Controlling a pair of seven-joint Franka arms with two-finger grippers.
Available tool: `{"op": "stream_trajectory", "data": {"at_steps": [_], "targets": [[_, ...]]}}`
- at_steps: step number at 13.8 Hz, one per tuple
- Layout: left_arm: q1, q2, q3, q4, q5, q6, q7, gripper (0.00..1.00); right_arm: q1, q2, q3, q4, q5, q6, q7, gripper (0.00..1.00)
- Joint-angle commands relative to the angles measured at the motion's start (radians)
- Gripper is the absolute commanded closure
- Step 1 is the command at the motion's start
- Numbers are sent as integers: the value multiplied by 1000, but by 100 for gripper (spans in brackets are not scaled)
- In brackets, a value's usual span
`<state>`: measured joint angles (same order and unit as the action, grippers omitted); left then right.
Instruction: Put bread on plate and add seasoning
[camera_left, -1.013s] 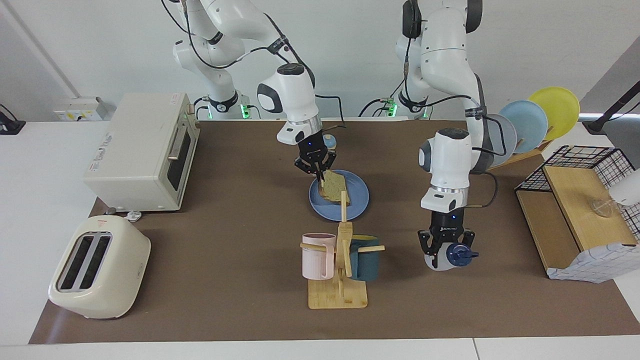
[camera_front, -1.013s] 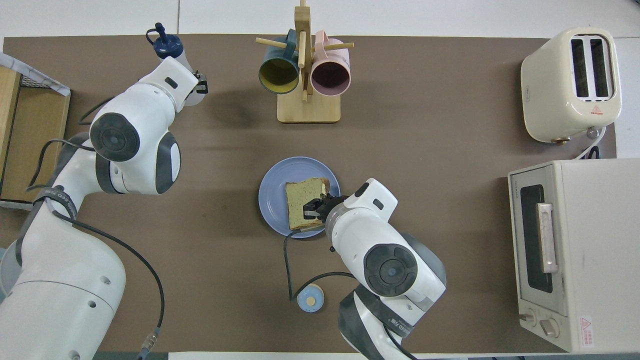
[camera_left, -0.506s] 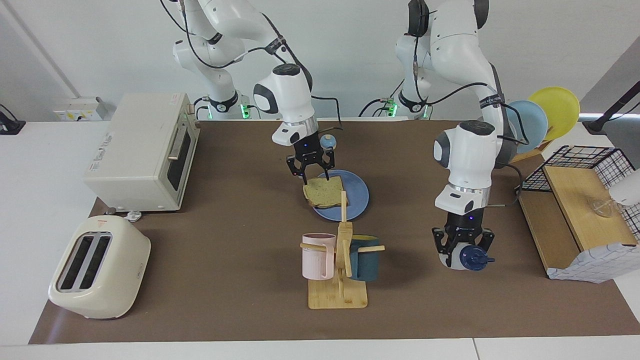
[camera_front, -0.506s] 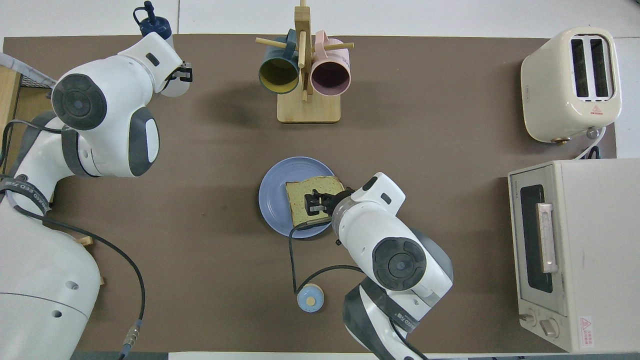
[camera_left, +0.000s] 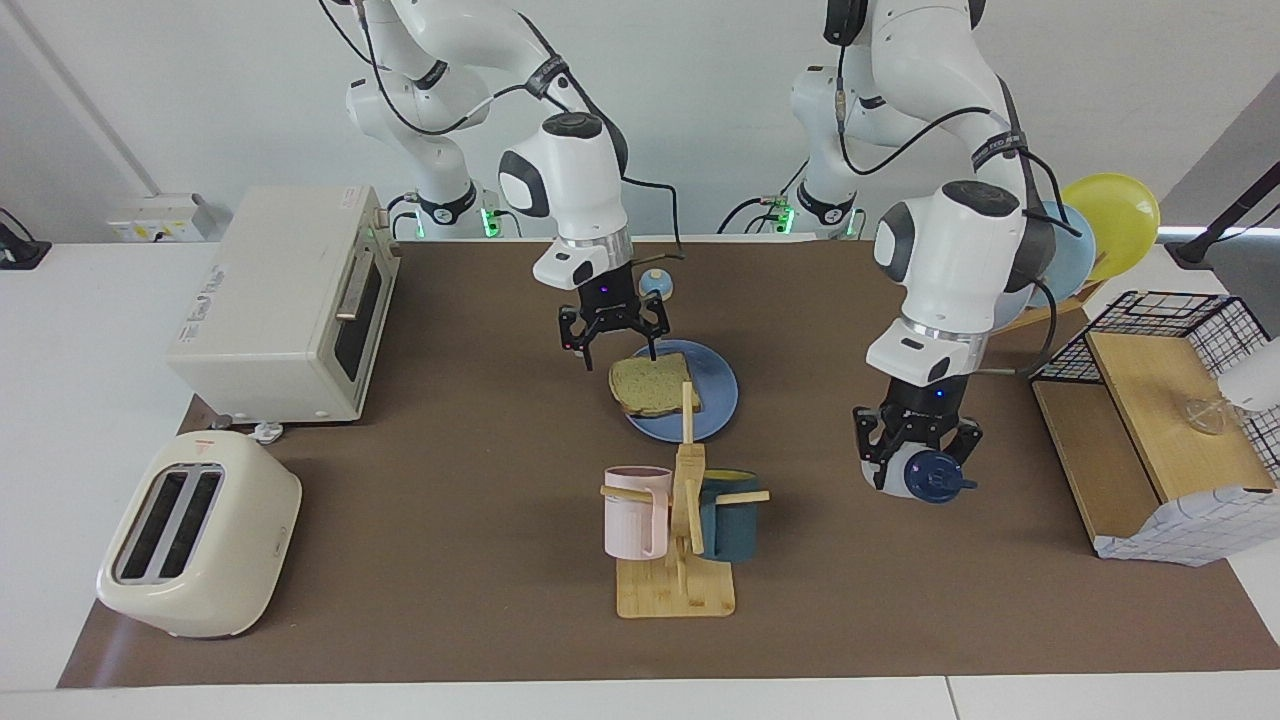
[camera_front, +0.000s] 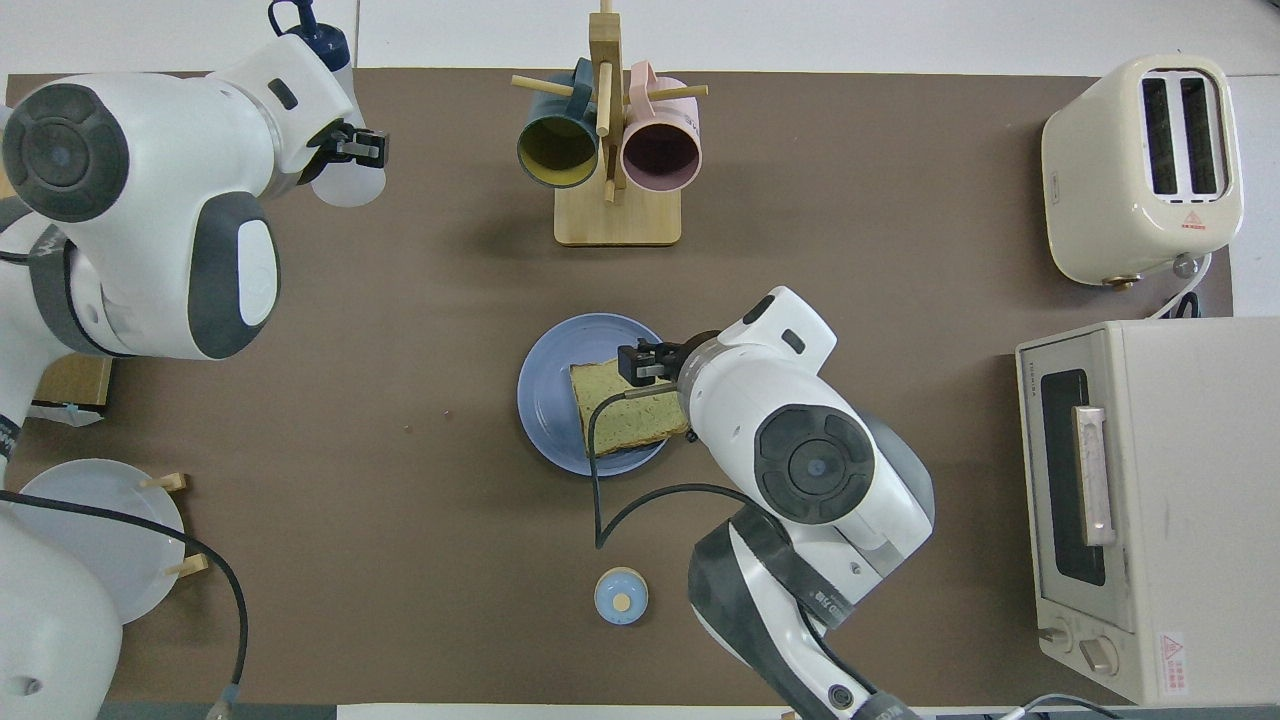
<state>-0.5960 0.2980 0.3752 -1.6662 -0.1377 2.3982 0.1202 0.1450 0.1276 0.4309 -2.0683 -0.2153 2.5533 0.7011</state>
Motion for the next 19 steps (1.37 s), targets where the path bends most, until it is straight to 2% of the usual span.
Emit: {"op": "stream_trajectory", "data": {"at_steps": [1,5,7,9,15,19], "targets": [[7,-104,-12,-10,1,-144,117,100,-10,14,11,13,-1,-16,-11,0],[4,-190,-12,-21,-14,-304,343,100,-11,3,11,34,-1,-48,-17,0],[2,-215,-10,-26,-16,-362,467,100,-13,23,14,124,43,-160,-23,0],[7,-227,-9,-32,-16,-404,567,100,-15,46,11,209,153,-235,-73,0],[7,-267,-7,-43,-17,-540,777,100,-45,79,11,351,260,-431,-112,0],[12,-296,-6,-86,-35,-596,929,100,-70,75,11,424,339,-554,-114,0]]}}
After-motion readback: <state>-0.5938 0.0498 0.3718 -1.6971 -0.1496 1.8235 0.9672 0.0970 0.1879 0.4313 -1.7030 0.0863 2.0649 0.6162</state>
